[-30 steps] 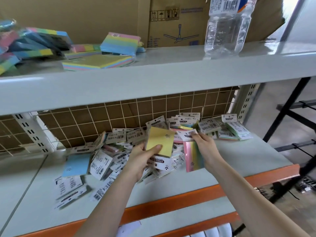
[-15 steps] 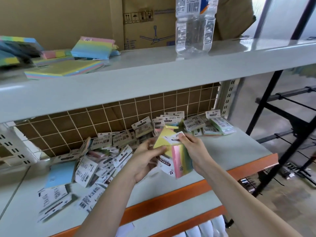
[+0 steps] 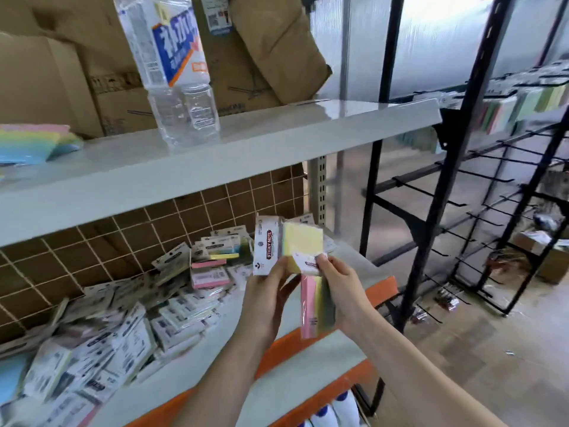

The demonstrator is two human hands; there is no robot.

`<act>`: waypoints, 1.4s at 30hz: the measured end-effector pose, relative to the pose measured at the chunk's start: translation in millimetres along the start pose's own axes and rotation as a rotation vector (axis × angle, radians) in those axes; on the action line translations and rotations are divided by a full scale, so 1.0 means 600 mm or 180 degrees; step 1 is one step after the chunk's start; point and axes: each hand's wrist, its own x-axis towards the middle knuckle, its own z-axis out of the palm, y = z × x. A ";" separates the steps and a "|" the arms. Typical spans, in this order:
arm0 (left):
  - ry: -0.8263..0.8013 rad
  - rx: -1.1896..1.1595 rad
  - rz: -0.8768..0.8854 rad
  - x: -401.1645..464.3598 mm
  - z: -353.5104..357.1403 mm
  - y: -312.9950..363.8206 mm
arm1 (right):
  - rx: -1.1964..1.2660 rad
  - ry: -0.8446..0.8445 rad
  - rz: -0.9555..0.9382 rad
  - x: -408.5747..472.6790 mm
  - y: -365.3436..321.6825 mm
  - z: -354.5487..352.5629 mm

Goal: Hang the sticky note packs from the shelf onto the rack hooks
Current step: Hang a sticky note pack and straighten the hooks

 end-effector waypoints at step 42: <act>-0.1517 0.2448 0.0915 0.320 0.768 -0.280 | -0.1808 0.1153 -0.1628 0.248 -0.399 -0.769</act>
